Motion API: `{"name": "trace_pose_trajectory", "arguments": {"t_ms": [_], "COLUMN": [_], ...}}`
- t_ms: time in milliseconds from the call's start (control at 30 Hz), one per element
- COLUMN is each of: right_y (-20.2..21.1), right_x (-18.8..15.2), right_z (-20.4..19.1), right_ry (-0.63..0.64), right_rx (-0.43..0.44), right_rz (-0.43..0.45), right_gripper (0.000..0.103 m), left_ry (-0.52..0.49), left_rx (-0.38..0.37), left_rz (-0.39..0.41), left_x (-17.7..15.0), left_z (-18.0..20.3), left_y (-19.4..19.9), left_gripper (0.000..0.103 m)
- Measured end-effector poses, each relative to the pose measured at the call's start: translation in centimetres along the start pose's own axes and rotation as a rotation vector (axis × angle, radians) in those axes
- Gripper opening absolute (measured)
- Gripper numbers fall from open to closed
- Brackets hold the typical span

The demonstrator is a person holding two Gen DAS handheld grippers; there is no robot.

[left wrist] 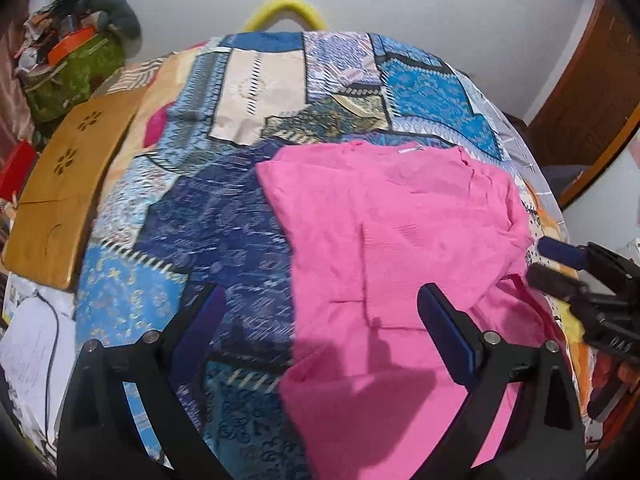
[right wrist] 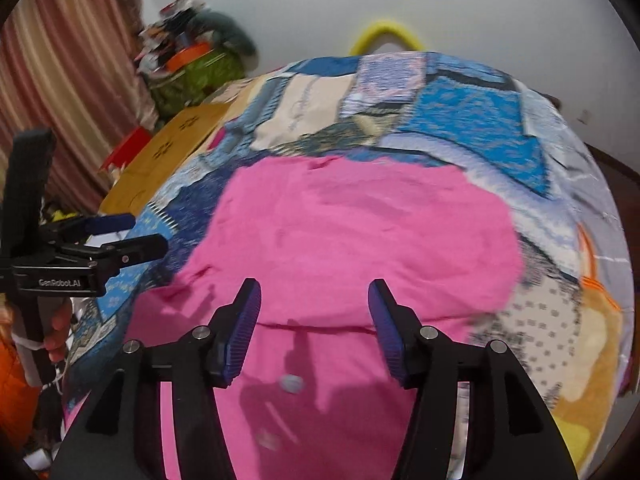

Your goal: Fold small clothes

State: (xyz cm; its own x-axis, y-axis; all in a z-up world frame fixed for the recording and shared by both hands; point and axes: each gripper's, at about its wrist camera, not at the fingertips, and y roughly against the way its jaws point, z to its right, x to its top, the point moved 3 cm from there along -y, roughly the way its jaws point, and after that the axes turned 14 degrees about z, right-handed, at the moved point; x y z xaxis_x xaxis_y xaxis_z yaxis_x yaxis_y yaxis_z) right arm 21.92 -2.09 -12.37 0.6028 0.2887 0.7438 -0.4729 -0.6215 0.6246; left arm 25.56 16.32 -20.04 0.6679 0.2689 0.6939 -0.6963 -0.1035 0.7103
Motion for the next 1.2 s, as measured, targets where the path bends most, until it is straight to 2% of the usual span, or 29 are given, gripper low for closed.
{"name": "trace_pose_trajectory", "arguments": {"t_ms": [167, 267, 400, 633, 700, 767, 800, 967, 1200], "right_y": [1.5, 1.6, 1.0, -0.8, -0.9, -0.8, -0.7, -0.1, 0.8], "right_x": [-0.9, -2.2, -4.1, -6.4, -6.4, -6.3, -6.2, -5.7, -4.6], "right_z": [4.4, 6.5, 7.9, 8.2, 8.4, 8.7, 8.7, 9.0, 9.0], "right_ry": [-0.041, -0.077, -0.101, -0.117, -0.126, -0.138, -0.141, -0.143, -0.141], "right_rx": [-0.072, -0.091, -0.09, -0.06, -0.057, -0.052, -0.053, -0.055, -0.061], "right_rz": [0.002, -0.025, -0.07, -0.119, -0.111, -0.107, -0.104, -0.084, -0.053], "right_gripper": [0.052, 0.052, 0.052, 0.052, 0.052, 0.052, 0.052, 0.052, 0.052], "left_ry": [-0.012, -0.012, -0.018, 0.01, 0.007, -0.017, -0.028, -0.095, -0.161], "left_rx": [-0.006, -0.027, -0.037, -0.101, -0.105, -0.105, -0.103, -0.076, -0.061], "left_rz": [-0.056, -0.102, -0.151, -0.17, -0.159, -0.146, -0.14, -0.051, 0.161], "left_x": [-0.2, -0.6, -1.1, -1.0, -0.7, -0.5, -0.4, 1.4, 8.4], "left_z": [1.6, 2.3, 3.0, 4.1, 4.3, 4.8, 4.9, 6.0, 7.9], "left_y": [-3.1, -4.7, -6.7, -8.3, -8.3, -8.2, -8.1, -6.5, -2.8], "left_gripper": [0.097, 0.086, 0.077, 0.041, 0.032, 0.014, 0.01, 0.007, 0.006]}}
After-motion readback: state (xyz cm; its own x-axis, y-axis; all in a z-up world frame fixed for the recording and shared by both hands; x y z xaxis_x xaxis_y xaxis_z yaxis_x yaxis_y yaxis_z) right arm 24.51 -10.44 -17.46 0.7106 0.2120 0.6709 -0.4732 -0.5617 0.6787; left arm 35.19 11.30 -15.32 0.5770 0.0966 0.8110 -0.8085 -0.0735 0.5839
